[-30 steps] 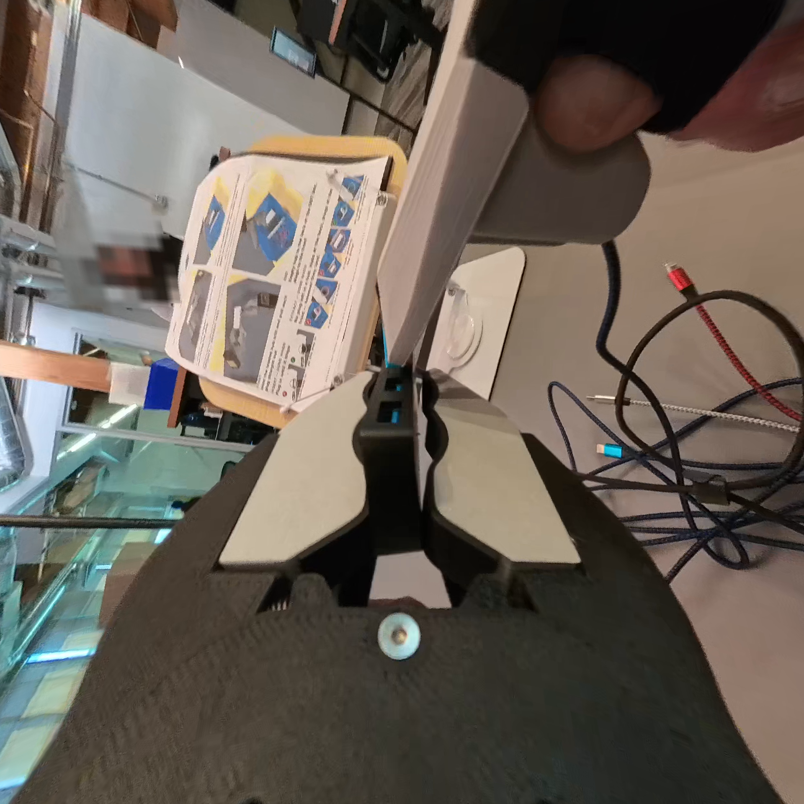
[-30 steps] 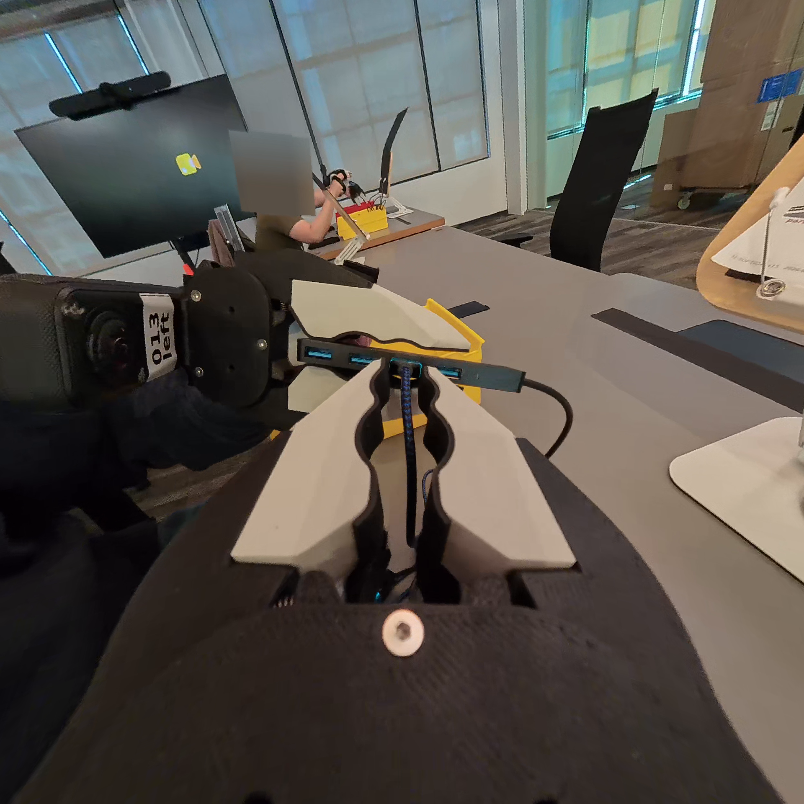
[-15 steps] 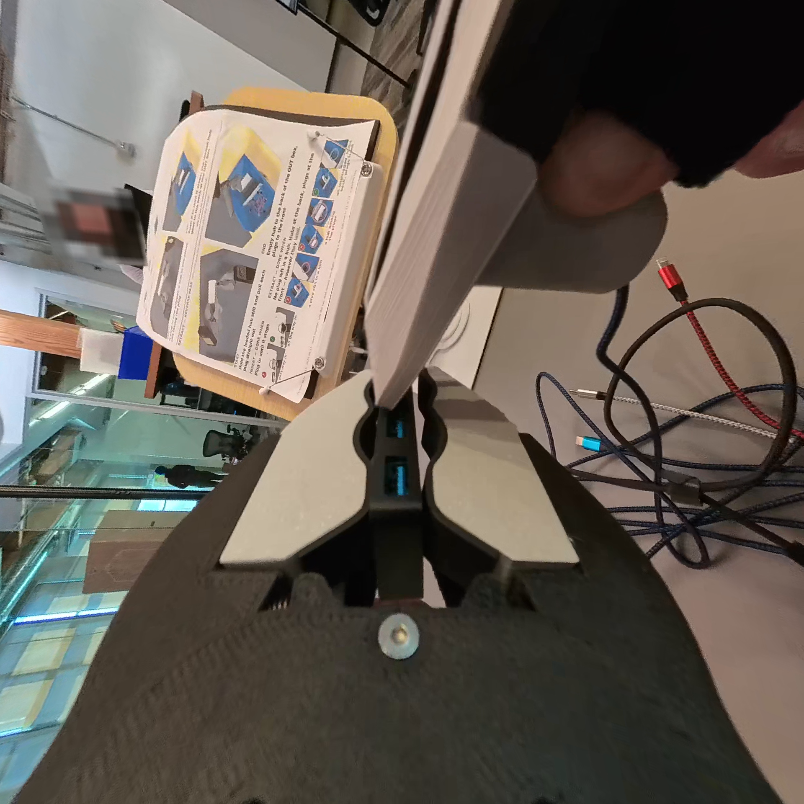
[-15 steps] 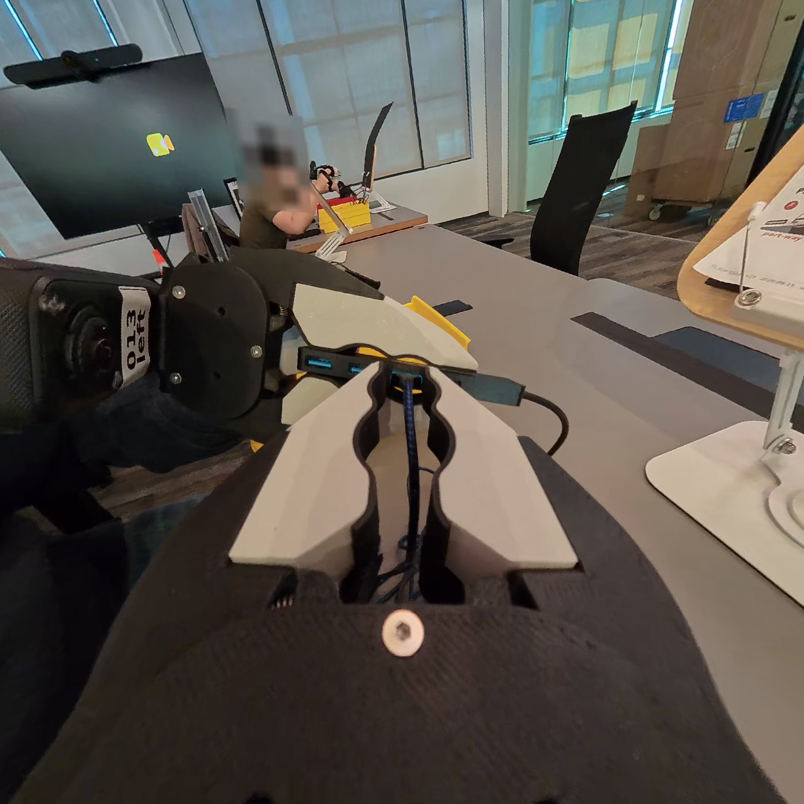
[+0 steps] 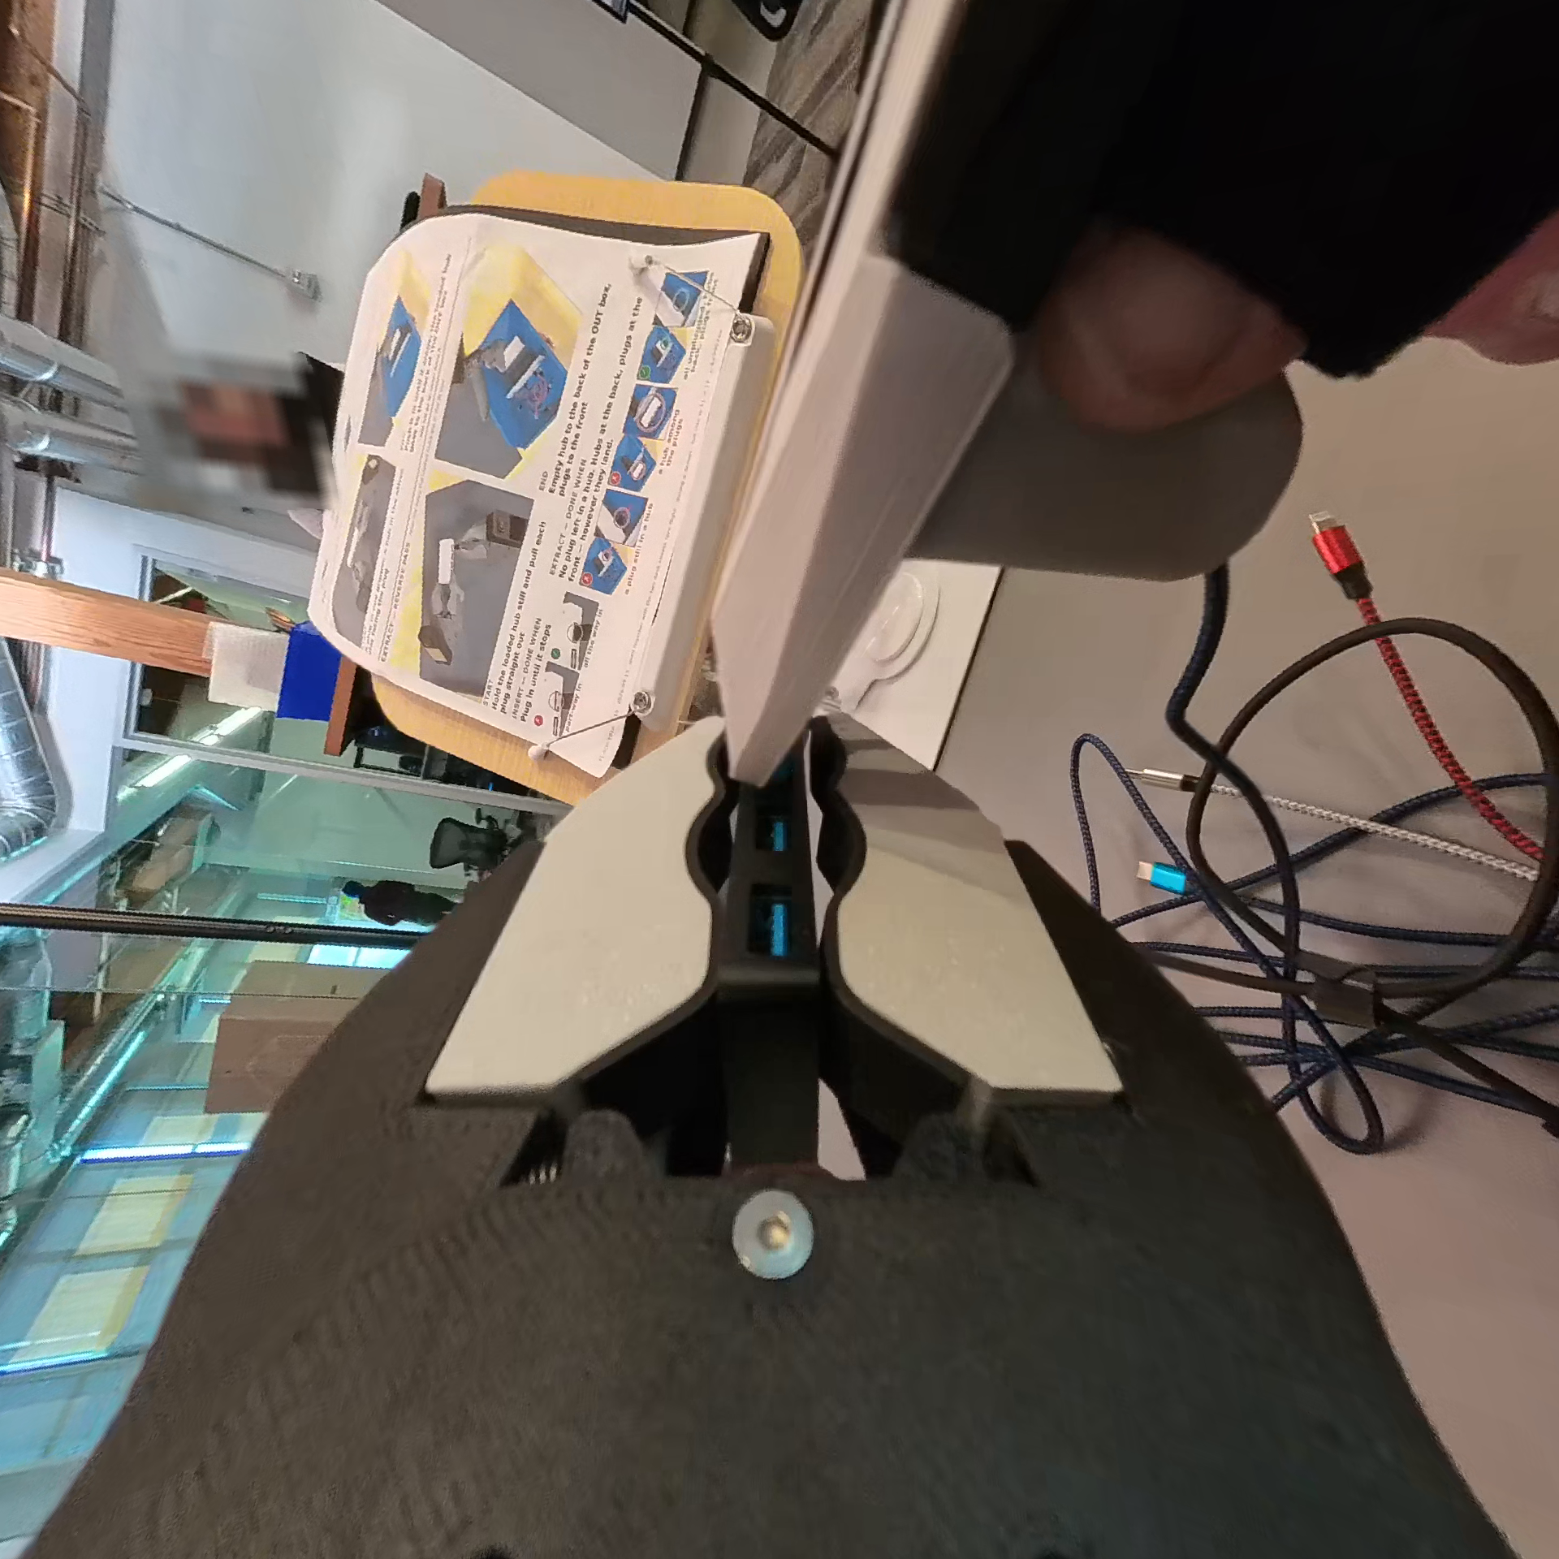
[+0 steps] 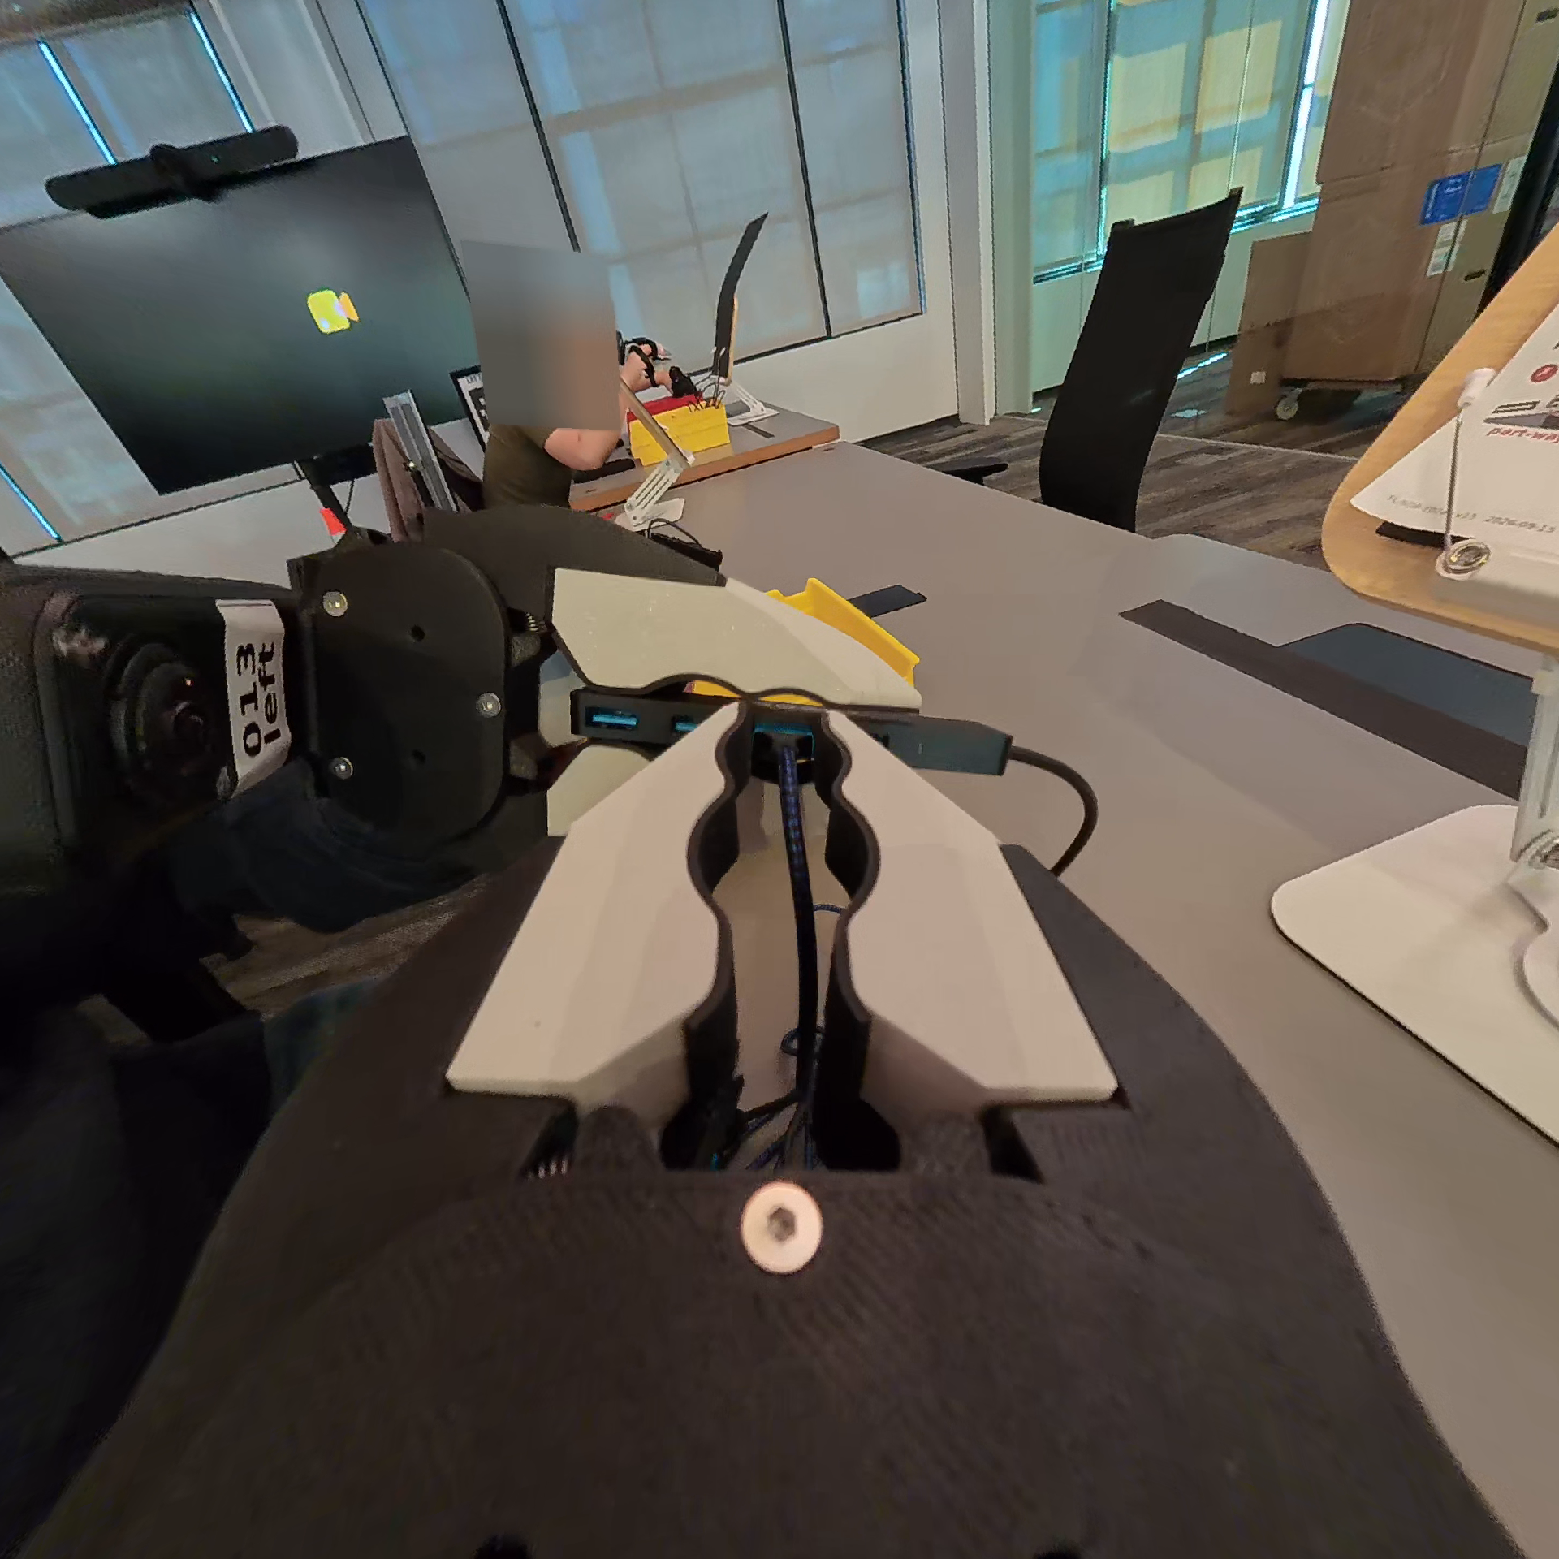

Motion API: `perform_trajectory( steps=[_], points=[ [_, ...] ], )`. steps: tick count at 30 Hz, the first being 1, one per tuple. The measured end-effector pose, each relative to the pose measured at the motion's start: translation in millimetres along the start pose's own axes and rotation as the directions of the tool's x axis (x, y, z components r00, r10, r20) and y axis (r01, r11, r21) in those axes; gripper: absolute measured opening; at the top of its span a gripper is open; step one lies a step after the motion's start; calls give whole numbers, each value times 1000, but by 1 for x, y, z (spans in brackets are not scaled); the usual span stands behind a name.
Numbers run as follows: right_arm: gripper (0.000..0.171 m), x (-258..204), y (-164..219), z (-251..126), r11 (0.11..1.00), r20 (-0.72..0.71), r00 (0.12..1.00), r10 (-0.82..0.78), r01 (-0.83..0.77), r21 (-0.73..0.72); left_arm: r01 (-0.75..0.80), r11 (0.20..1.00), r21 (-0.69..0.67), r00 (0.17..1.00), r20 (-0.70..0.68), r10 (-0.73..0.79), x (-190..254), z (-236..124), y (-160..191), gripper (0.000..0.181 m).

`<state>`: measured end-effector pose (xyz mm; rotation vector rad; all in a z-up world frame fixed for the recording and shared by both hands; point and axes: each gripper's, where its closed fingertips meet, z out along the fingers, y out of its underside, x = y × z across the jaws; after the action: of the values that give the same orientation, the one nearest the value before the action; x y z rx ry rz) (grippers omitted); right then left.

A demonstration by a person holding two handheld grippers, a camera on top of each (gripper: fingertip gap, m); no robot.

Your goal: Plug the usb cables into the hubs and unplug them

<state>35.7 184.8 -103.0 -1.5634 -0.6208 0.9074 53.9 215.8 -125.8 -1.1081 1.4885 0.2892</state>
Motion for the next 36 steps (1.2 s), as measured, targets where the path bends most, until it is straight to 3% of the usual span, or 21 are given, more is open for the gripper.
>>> perform_trajectory(
  steps=[30, 36],
  points=[
    [11, 0, 1, -2, 999, 17, 999, 32, -32, 17, -8, 1000, 1, 1000, 21, 8, 0, 1, -2, 16],
    [11, 1, 5, -4, 998, -38, 998, -50, 49, -36, 3, 1000, -22, 1000, -1, -3, 4, 2, 1, 16]
  ],
)
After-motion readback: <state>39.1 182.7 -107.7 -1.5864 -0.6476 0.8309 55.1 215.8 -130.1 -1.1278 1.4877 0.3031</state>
